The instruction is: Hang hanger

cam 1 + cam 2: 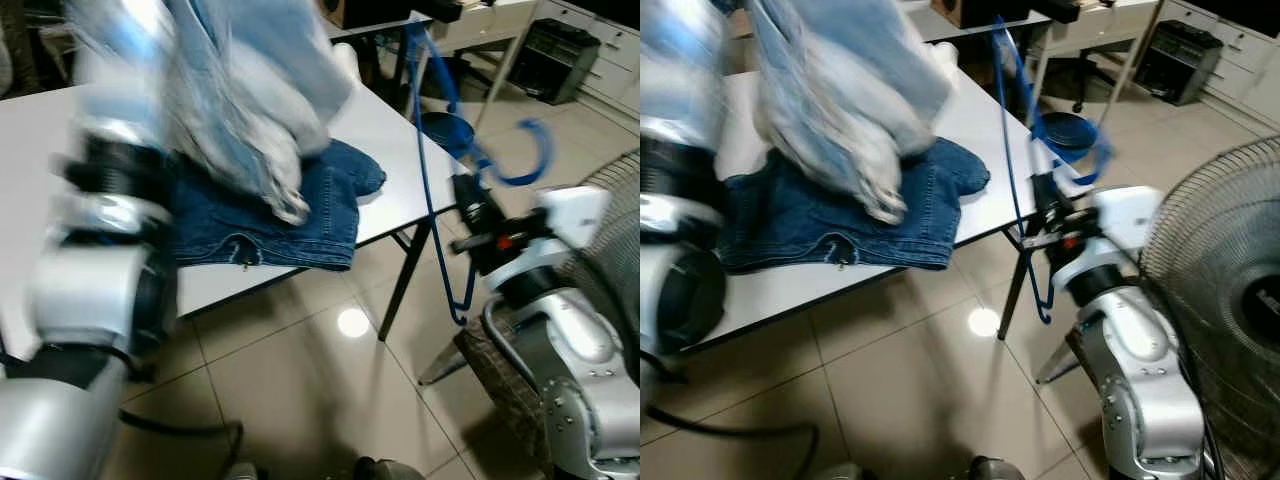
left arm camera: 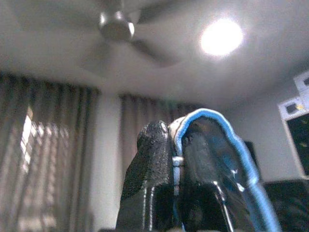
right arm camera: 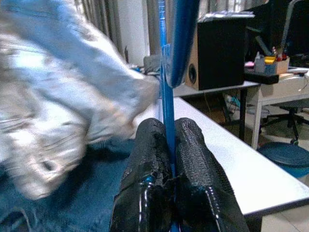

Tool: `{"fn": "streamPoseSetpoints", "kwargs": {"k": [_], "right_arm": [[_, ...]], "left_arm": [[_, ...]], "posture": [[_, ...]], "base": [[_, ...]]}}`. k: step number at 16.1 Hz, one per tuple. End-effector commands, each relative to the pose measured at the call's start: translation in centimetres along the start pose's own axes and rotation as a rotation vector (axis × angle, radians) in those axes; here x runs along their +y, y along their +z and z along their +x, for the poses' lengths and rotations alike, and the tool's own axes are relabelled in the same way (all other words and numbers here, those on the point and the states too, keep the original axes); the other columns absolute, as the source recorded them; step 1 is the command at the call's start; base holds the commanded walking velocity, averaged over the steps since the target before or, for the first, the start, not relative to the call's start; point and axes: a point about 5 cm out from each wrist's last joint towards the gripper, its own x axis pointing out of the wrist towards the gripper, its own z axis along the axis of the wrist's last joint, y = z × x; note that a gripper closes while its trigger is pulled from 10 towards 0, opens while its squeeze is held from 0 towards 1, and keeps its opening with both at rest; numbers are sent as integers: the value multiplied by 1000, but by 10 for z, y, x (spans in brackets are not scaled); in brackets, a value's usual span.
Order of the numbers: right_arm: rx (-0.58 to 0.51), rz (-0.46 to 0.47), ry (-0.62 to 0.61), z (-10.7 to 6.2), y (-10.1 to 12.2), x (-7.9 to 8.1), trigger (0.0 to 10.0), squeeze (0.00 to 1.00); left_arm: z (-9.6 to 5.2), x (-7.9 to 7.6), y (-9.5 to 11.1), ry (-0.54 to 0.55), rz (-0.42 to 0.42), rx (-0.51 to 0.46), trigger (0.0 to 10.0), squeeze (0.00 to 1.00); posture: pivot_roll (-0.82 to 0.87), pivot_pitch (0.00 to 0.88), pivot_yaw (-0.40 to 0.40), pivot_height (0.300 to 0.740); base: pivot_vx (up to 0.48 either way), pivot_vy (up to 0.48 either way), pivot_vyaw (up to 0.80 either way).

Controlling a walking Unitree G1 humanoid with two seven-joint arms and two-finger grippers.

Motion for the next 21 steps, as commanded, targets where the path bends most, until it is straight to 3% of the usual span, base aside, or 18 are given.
{"fn": "streamPoseSetpoints", "kwargs": {"k": [1, 3, 4, 5, 6, 7, 8, 9, 11, 13, 15, 18, 21], "right_arm": [[-61, 20, -31, 0, 11, -4, 10000, 0], [-68, 26, -41, -1, 13, -5, 10000, 0], [-57, 32, -52, -4, 11, -6, 10000, 0], [-38, 34, -57, -6, 7, -5, 10000, 0], [-1, 38, -64, -8, 2, -5, 10000, 0], [62, 48, -54, -10, -8, -2, 10000, 0], [141, 33, -32, -12, -21, 1, 10000, 0], [209, 21, -42, -15, -33, 2, 10000, 0], [308, 8, -105, -20, -50, -2, 10000, 0], [341, -25, -130, -22, -56, -4, 10000, 0], [335, -31, -132, -17, -57, -2, 10000, 0], [282, 30, -181, -7, -54, -1, 10000, 0], [275, -27, -95, 0, -52, 8, 10000, 0]], "left_arm": [[-13, -9, -21, -104, 35, 136, 0, 0], [-27, -12, -35, -154, 39, 215, 0, 0], [-65, -21, -66, -228, 24, 379, 0, 0], [-85, -24, -76, -246, 14, 443, 0, 0], [-108, -30, -86, -276, -17, 515, 4275, 0], [-133, -35, -99, -280, -102, 637, 10000, 0], [-160, -41, -107, -288, -189, 732, 10000, 0], [-182, -46, -107, -310, -198, 756, 10000, 0], [-212, -49, -108, -305, -191, 824, 10000, 0], [-234, -51, -104, -294, -209, 873, 10000, 0], [-237, -53, -98, -285, -225, 876, 10000, 0], [-226, -57, -96, -243, -243, 855, 10000, 0], [-226, -64, -92, -272, -250, 862, 10000, 0]], "posture": [[-75, 0, 1, 740], [-73, 0, 10, 740], [-73, 0, 15, 740], [-70, 7, 22, 740], [-66, 11, 23, 740], [-70, 14, 22, 740], [-73, 20, 18, 740], [-73, 24, 11, 740], [-71, 30, 7, 740], [-76, 41, 4, 740], [-76, 42, 0, 740], [-65, 40, -5, 740], [-63, 37, -3, 740]], "base": [[0, 0, 0], [0, 0, 0], [0, 0, 0], [0, 0, 0], [0, 0, 0], [0, 0, 0], [0, 0, 0], [0, 0, 0], [0, 0, 0], [0, 0, 0], [0, 0, 0], [-90, 0, 0], [-341, 0, 0]]}}
